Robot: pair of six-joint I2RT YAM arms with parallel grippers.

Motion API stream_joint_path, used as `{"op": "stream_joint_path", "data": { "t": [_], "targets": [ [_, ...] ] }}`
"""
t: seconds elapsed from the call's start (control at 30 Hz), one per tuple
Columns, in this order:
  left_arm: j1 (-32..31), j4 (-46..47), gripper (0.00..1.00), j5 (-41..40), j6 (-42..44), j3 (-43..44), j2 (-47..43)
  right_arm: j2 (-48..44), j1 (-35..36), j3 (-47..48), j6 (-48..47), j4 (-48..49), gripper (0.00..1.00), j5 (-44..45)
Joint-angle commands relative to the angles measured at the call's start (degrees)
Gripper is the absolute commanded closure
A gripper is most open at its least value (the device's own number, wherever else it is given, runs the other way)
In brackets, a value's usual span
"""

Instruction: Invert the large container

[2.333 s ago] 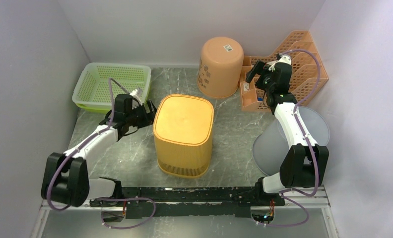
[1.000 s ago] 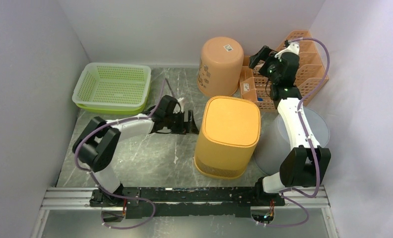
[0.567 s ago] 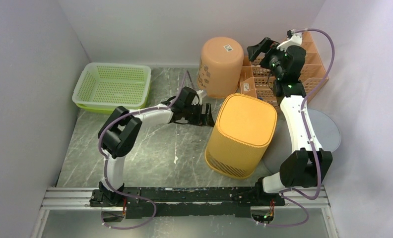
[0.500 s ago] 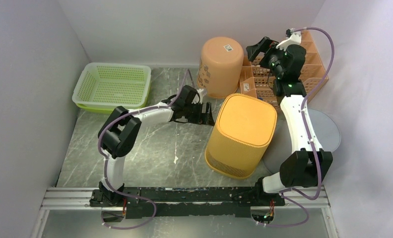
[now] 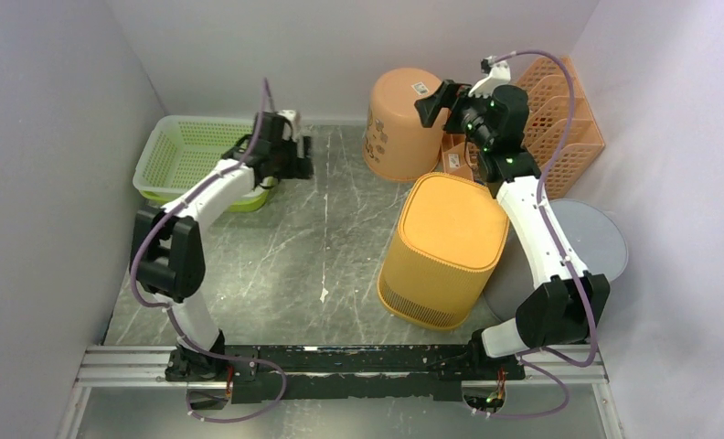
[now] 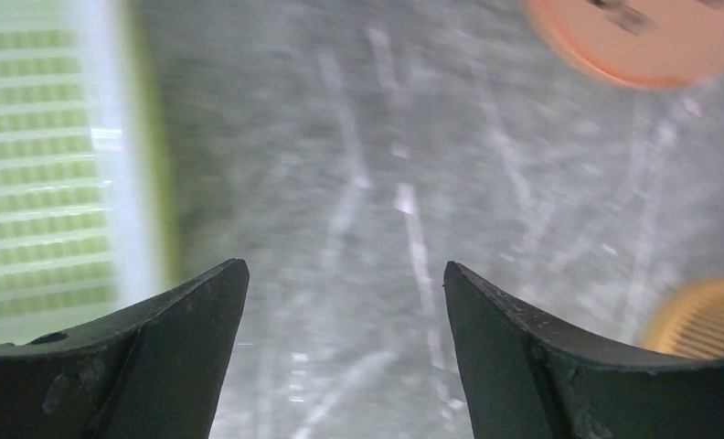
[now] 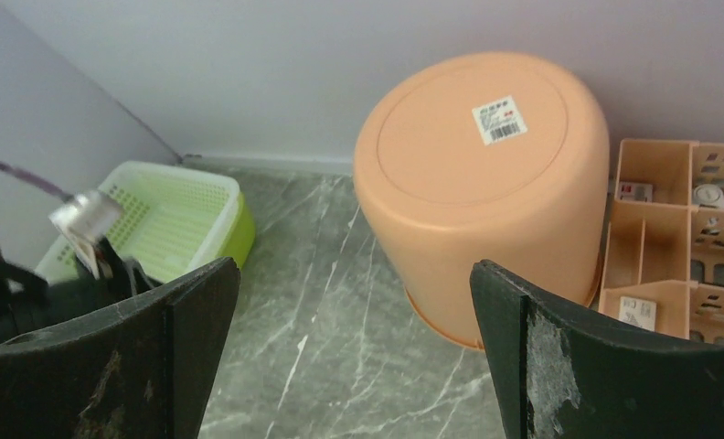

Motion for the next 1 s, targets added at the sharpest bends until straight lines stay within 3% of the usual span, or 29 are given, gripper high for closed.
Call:
{"op": "stream_joint_path", "data": {
  "t": [0.0, 0.37, 0.5, 0.63, 0.7, 0.97],
  "targets": [
    [4.80, -4.07, 0.10, -6.15, 7.68, 3.18, -1.02, 0.13, 1.42, -1.51, -1.63, -0.25, 0.00, 1.04],
    [9.66, 1.82, 0.12, -8.03, 12.55, -0.83, 0.90, 1.60, 1.82, -2.94, -1.79, 0.08, 0.00, 1.65],
    [10.09, 5.22, 0.22, -13.95, 12.26, -2.50, 1.20, 1.95, 1.78, -3.44, -1.92, 0.15, 0.00, 2.02],
    [10.37, 6.47, 0.25, -16.37, 12.12, -1.86, 3.59, 2.18, 1.84, -3.81, -1.94, 0.17, 0.00, 2.01],
    [10.39, 5.70, 0.30, -17.75, 12.53, -0.98, 5.38, 2.23, 1.83, -3.89, -2.09, 0.01, 0.00, 2.25],
    [10.48, 5.68, 0.68, -17.91, 11.60, -1.19, 7.33, 2.12, 1.80, -3.95, -2.49, -0.29, 0.00, 3.21]
  ]
}}
